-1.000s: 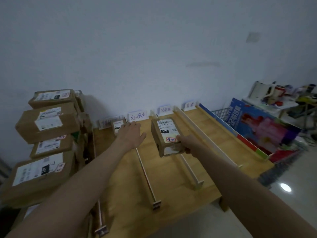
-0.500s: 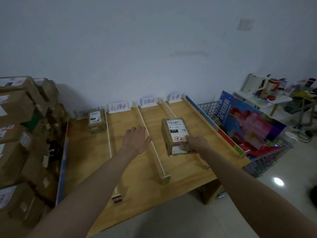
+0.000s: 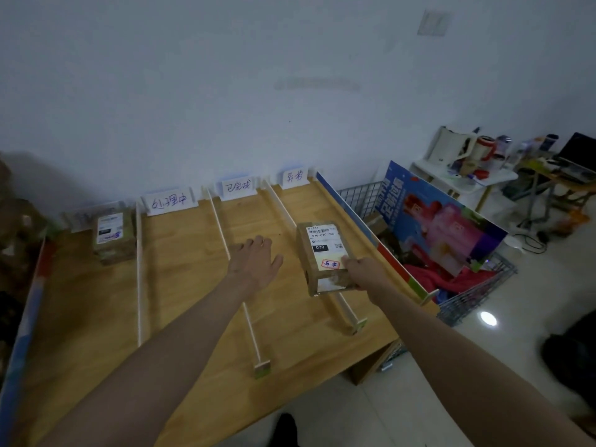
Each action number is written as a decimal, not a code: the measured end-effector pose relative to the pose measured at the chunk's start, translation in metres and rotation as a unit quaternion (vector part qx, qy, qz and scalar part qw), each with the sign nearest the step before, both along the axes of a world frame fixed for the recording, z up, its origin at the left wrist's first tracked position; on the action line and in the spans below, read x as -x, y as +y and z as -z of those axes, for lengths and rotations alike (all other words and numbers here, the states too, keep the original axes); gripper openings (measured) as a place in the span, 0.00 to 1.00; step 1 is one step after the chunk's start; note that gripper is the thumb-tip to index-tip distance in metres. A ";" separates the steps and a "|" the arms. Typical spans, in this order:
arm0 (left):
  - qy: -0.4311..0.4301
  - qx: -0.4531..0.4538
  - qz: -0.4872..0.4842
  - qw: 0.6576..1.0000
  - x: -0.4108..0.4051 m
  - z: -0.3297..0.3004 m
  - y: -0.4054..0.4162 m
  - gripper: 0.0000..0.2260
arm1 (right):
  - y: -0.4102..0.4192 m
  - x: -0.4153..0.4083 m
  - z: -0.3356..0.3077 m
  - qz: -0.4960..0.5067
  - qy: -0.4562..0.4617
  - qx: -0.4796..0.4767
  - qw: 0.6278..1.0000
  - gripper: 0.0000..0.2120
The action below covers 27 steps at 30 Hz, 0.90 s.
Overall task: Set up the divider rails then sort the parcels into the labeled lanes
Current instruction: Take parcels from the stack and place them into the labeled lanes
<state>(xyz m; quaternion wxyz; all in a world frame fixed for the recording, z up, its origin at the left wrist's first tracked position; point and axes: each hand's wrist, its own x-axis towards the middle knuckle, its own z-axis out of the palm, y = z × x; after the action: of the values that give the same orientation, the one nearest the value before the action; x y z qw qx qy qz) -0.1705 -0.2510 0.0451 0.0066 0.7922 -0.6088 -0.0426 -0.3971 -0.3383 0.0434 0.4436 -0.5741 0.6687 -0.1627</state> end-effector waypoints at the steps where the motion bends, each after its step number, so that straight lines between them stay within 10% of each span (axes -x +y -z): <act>1: 0.006 0.002 0.000 1.000 0.000 0.004 -0.015 0.26 | -0.012 0.000 0.000 -0.003 0.011 0.003 1.000 0.19; 27: 0.091 -0.055 -0.133 0.985 -0.048 0.077 -0.223 0.25 | -0.287 -0.061 0.094 -0.111 0.033 -0.005 0.993 0.21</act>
<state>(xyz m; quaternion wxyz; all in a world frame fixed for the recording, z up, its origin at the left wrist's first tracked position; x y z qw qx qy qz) -0.1228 -0.4737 -0.0316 0.0242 0.8579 -0.4919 -0.1466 -0.3361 -0.6257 -0.0501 0.4396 -0.6478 0.6156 -0.0899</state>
